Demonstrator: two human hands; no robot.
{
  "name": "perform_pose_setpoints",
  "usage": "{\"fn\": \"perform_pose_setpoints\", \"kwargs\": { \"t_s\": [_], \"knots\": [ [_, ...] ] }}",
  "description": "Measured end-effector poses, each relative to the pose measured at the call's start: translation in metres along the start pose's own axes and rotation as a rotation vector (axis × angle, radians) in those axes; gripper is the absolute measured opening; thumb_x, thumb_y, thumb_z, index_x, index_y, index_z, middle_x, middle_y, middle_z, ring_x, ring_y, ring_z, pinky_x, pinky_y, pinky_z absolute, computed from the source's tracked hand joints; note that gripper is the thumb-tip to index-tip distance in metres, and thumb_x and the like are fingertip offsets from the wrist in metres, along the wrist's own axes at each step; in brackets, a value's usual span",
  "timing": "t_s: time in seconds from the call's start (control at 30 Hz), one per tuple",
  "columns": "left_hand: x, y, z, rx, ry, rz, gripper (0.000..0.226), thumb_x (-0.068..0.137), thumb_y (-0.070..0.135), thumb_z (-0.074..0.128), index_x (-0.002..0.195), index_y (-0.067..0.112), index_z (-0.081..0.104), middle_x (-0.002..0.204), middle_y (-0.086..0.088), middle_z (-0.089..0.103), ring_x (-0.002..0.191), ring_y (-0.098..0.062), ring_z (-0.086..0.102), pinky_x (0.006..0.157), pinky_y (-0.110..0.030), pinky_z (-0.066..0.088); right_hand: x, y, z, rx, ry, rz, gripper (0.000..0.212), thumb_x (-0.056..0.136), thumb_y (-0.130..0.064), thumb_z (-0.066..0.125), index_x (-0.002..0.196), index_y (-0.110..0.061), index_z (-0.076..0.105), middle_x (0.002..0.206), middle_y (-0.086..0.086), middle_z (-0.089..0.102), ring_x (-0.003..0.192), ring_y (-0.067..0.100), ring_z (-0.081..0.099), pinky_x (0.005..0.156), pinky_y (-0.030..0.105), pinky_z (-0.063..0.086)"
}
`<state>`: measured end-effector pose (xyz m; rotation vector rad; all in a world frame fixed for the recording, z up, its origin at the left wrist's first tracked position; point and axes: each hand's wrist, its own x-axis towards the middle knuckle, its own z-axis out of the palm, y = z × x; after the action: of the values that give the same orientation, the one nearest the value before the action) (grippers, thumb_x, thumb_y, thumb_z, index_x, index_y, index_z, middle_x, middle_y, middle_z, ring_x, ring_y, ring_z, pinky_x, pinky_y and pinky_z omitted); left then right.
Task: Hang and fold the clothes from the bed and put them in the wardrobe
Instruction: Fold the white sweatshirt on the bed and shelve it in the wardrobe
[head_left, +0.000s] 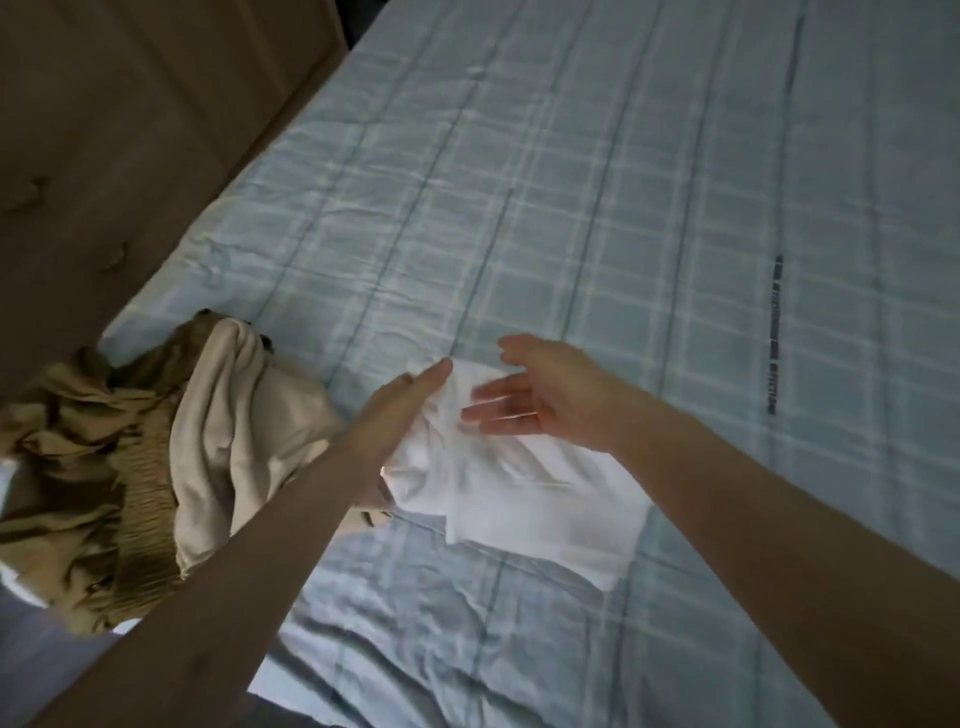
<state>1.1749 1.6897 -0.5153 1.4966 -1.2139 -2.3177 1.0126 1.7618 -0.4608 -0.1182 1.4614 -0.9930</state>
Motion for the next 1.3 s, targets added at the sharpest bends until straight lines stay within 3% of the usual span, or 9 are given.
{"fn": "perform_pose_setpoints", "kwargs": {
  "t_s": [0.07, 0.2, 0.33, 0.43, 0.5, 0.63, 1.03, 1.17, 1.3],
  "knots": [
    [0.0, 0.0, -0.004, 0.283, 0.263, 0.14, 0.058, 0.057, 0.062, 0.083, 0.104, 0.034, 0.062, 0.106, -0.003, 0.071, 0.097, -0.024, 0.069, 0.094, -0.047, 0.053, -0.003, 0.022, -0.008, -0.074, 0.234, -0.362, 0.025, 0.088, -0.004, 0.042, 0.105, -0.015, 0.058, 0.095, 0.014, 0.071, 0.076, 0.024, 0.067, 0.066, 0.032, 0.055],
    [0.002, -0.006, 0.001, 0.749, 0.243, 0.318, 0.063, 0.08, 0.03, 0.079, 0.132, 0.026, 0.043, 0.107, 0.007, 0.06, 0.096, -0.015, 0.06, 0.078, -0.022, 0.042, -0.015, 0.081, -0.039, -0.791, 0.549, -0.881, 0.045, 0.065, -0.003, 0.041, 0.105, -0.012, 0.061, 0.11, 0.004, 0.063, 0.104, 0.02, 0.056, 0.096, 0.029, 0.041],
    [0.022, -0.001, -0.001, 0.785, 0.344, 0.367, 0.03, 0.094, 0.02, 0.061, 0.123, 0.015, 0.055, 0.106, -0.005, 0.065, 0.098, -0.024, 0.062, 0.073, -0.019, 0.037, -0.007, 0.128, -0.052, -1.369, 0.477, -0.874, 0.051, 0.082, -0.03, 0.051, 0.132, -0.018, 0.056, 0.149, 0.007, 0.042, 0.139, 0.024, 0.037, 0.117, 0.047, 0.02],
    [0.021, -0.006, 0.002, 1.193, 0.433, 0.41, 0.051, 0.098, 0.027, 0.052, 0.144, 0.011, 0.038, 0.137, -0.015, 0.05, 0.121, -0.035, 0.05, 0.095, -0.037, 0.041, 0.005, 0.141, -0.045, -1.505, 0.508, -0.795, 0.062, 0.089, -0.047, 0.048, 0.144, -0.02, 0.045, 0.157, 0.01, 0.03, 0.146, 0.024, 0.025, 0.118, 0.052, 0.015],
    [0.008, -0.014, 0.014, 1.372, 0.545, 0.735, 0.058, 0.095, 0.025, 0.049, 0.148, 0.008, 0.034, 0.149, -0.015, 0.037, 0.131, -0.034, 0.039, 0.106, -0.047, 0.033, 0.01, 0.147, -0.036, -1.563, 0.53, -0.731, 0.063, 0.092, -0.047, 0.043, 0.147, -0.017, 0.04, 0.157, 0.012, 0.028, 0.147, 0.027, 0.023, 0.117, 0.054, 0.015],
    [-0.005, -0.031, 0.053, 1.413, 0.207, 1.122, 0.052, 0.098, 0.026, 0.038, 0.149, 0.017, 0.036, 0.159, -0.006, 0.026, 0.148, -0.022, 0.022, 0.12, -0.044, 0.013, 0.006, 0.133, -0.026, -1.428, 0.535, -0.791, 0.054, 0.092, -0.031, 0.033, 0.141, -0.011, 0.047, 0.15, 0.012, 0.041, 0.14, 0.028, 0.036, 0.116, 0.052, 0.017],
    [0.056, -0.048, -0.01, 1.619, 0.132, 0.842, 0.053, 0.1, 0.044, 0.021, 0.153, 0.037, 0.022, 0.162, 0.007, 0.017, 0.15, -0.013, 0.008, 0.118, -0.052, 0.0, 0.029, 0.135, -0.081, -1.104, 0.673, -0.579, 0.063, 0.09, -0.035, 0.024, 0.148, -0.016, 0.035, 0.157, 0.01, 0.028, 0.146, 0.027, 0.023, 0.118, 0.048, 0.016],
    [0.052, -0.009, 0.007, 1.758, 0.12, 0.779, 0.058, 0.084, 0.046, 0.029, 0.137, 0.031, 0.047, 0.132, 0.002, 0.052, 0.128, -0.025, 0.041, 0.112, -0.049, 0.002, 0.019, 0.082, -0.106, -1.214, 0.373, -0.303, 0.058, 0.078, -0.043, 0.042, 0.134, -0.028, 0.049, 0.127, 0.002, 0.059, 0.115, 0.026, 0.055, 0.098, 0.037, 0.043],
    [0.067, 0.047, 0.04, 2.016, -0.193, 0.508, 0.081, 0.069, 0.044, 0.069, 0.141, 0.033, 0.034, 0.136, 0.002, 0.042, 0.131, -0.024, 0.037, 0.116, -0.042, 0.013, 0.022, 0.039, -0.117, -1.352, 0.12, -0.08, 0.053, 0.073, -0.04, 0.075, 0.12, -0.023, 0.057, 0.118, 0.0, 0.062, 0.101, 0.02, 0.058, 0.086, 0.029, 0.047]
  ]
}}
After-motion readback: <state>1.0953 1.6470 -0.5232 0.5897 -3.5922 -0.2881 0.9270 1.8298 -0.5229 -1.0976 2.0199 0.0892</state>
